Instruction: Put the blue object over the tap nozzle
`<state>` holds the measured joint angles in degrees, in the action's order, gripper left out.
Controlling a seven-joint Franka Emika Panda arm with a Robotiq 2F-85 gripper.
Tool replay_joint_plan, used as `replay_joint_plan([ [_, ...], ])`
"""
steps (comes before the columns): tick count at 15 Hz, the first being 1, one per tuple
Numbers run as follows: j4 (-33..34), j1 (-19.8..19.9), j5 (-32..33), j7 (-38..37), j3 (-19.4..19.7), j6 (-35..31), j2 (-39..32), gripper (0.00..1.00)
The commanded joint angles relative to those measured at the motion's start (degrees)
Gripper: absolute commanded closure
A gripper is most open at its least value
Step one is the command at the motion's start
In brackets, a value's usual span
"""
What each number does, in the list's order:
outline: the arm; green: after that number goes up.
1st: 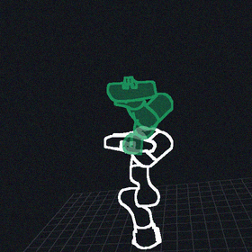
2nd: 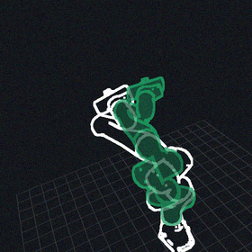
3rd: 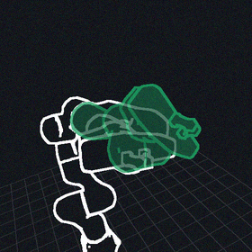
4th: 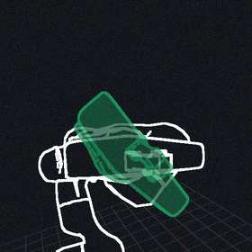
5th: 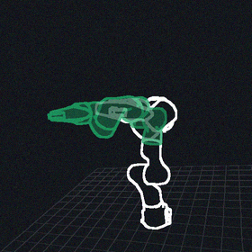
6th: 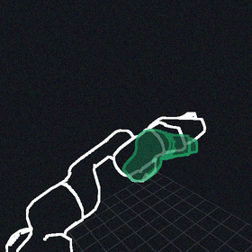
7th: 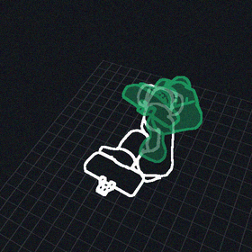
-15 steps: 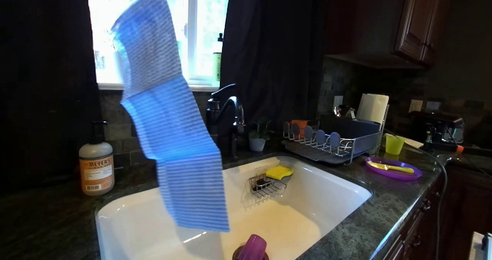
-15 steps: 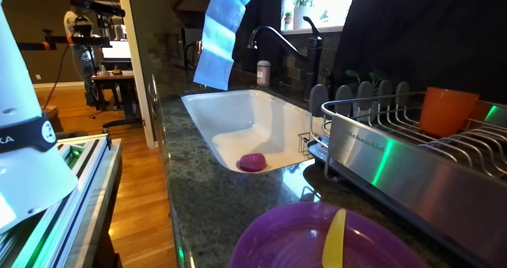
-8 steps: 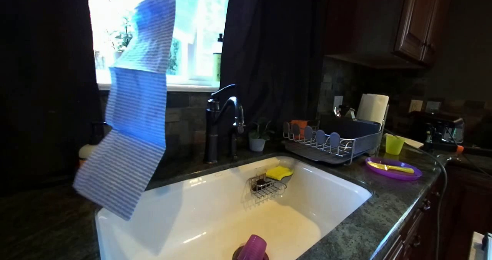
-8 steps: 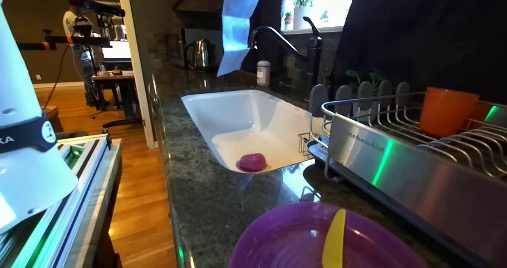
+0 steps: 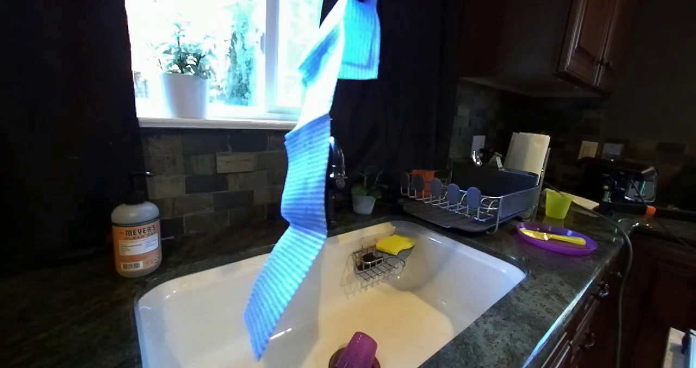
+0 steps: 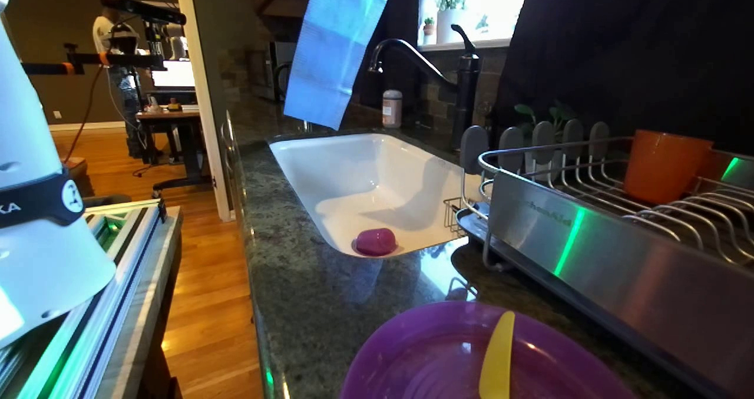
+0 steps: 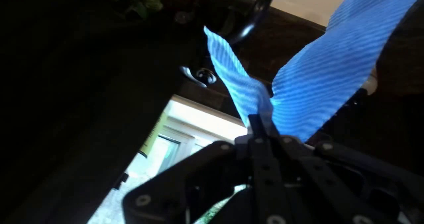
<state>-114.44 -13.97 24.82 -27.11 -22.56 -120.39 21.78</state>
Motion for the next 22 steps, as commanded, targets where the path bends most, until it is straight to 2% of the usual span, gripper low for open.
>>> replay_joint_plan([
  [1, -5.4, 4.3, 2.1, -5.3, -0.9, 0.4, 3.7, 1.00],
  [8, -8.3, 8.0, 1.6, -8.5, -0.3, 1.9, 4.2, 1.00],
  [15, -11.8, 8.9, 0.1, -14.6, 0.6, 7.5, 4.9, 1.00],
  [22, -7.1, 12.6, 6.8, -24.0, 0.3, 8.2, -0.2, 1.00],
])
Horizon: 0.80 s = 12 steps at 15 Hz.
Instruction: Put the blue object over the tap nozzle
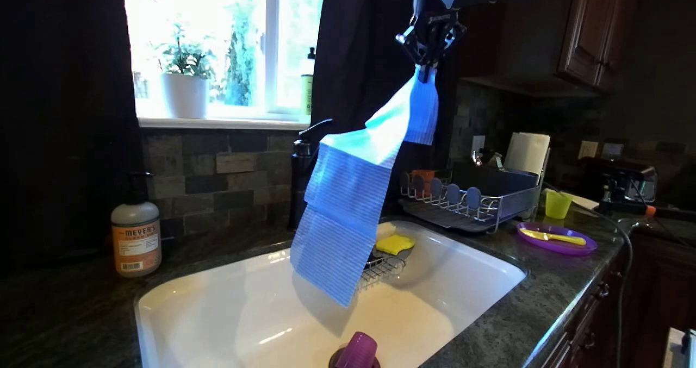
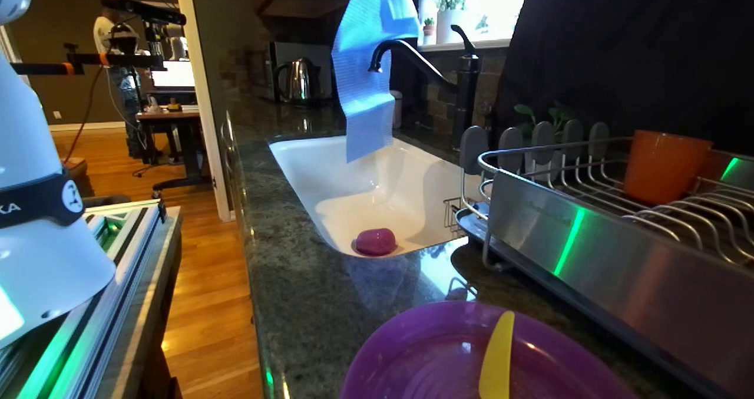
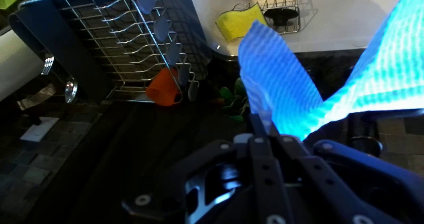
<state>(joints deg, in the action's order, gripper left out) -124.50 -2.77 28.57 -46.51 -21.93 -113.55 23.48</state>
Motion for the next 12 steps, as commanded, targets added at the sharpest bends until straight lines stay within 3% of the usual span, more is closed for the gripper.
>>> replay_joint_plan([
  [1, 3.7, 1.6, 4.0, -5.8, -0.3, 1.4, -2.3, 1.00],
  [8, 10.6, 0.0, 9.5, -8.4, -1.4, 1.3, -8.5, 1.00],
  [12, 16.8, -5.2, 13.5, -4.5, -4.3, 2.2, -13.7, 1.00],
])
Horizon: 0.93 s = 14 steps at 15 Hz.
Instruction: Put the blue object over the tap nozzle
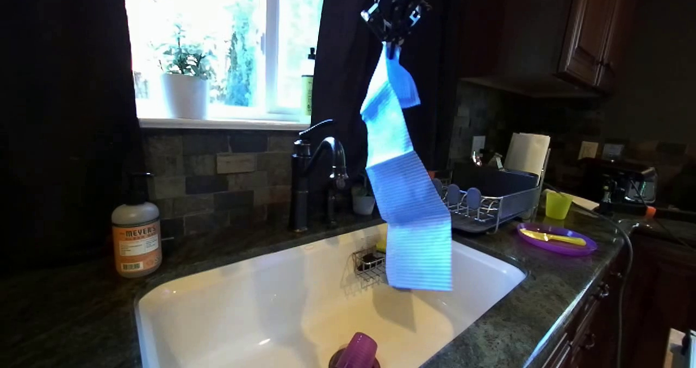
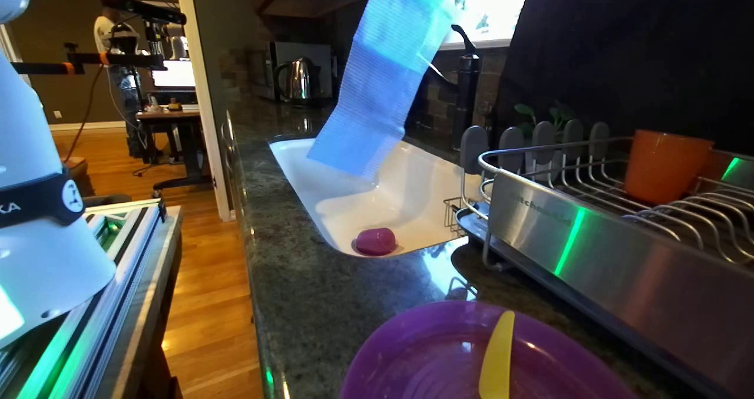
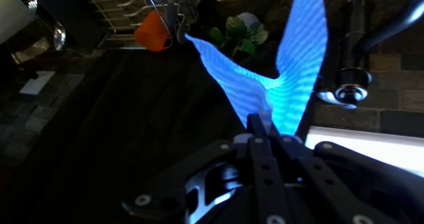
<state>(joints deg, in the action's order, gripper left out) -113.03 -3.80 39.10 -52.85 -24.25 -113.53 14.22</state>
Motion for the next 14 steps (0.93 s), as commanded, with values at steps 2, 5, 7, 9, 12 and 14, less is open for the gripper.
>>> replay_joint_plan([
  [2, 7.9, -7.4, 4.4, 4.5, -3.1, 1.3, -6.1, 1.00],
  [5, 11.3, -11.4, 4.4, 8.8, -3.3, -3.3, -8.4, 1.00],
  [7, 10.7, -12.7, 5.0, 12.2, -2.5, -6.5, -6.8, 1.00],
  [9, 10.8, -13.0, 4.1, 10.3, -2.5, -4.8, -7.0, 0.99],
  [12, 11.2, -13.0, 4.2, 11.6, -2.3, -5.2, -7.0, 1.00],
  [14, 13.6, -12.9, 5.5, 12.5, -2.2, -8.5, -10.2, 1.00],
])
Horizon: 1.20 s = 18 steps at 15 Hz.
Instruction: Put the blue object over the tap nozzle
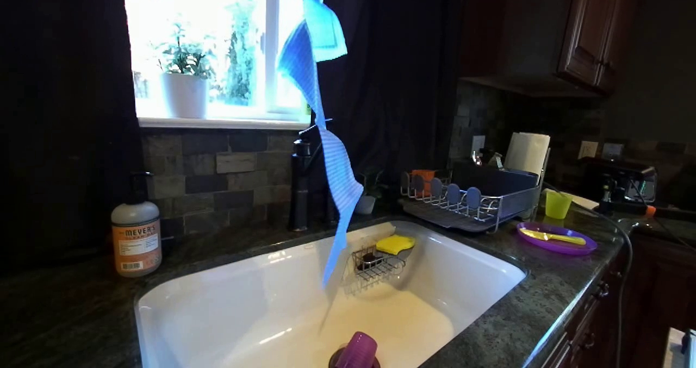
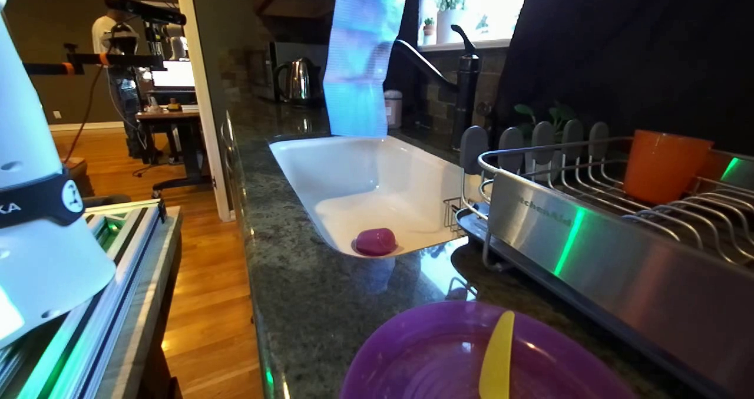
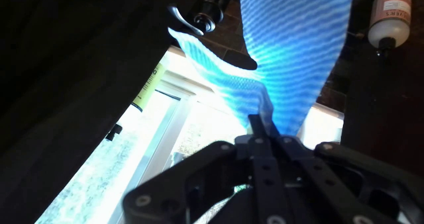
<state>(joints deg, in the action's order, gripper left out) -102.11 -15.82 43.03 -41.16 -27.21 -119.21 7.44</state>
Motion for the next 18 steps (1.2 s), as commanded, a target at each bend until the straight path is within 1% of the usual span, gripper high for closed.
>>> replay_joint_plan([
  [1, 4.1, -0.9, 2.2, 1.5, 0.8, -4.9, -5.1, 1.00],
  [4, 10.1, -1.5, 6.4, 4.6, 1.5, -12.0, -12.1, 1.00],
  [6, 13.1, -2.2, 7.5, 6.4, 3.3, -15.2, -15.3, 1.00],
  [7, 14.5, -2.7, 7.4, 7.3, 4.2, -16.1, -16.5, 1.00],
  [9, 16.1, -3.6, 5.0, 9.8, 5.9, -17.4, -18.1, 1.00],
  [11, 16.0, -4.5, 1.1, 12.4, 6.4, -17.2, -18.0, 1.00],
  [14, 15.2, -7.2, -1.1, 12.8, 6.5, -14.7, -16.5, 1.00],
  [17, 13.2, -9.8, 1.4, 8.6, 6.9, -10.5, -13.8, 1.00],
  [18, 12.3, -10.5, 3.7, 6.2, 7.3, -8.3, -12.8, 1.00],
])
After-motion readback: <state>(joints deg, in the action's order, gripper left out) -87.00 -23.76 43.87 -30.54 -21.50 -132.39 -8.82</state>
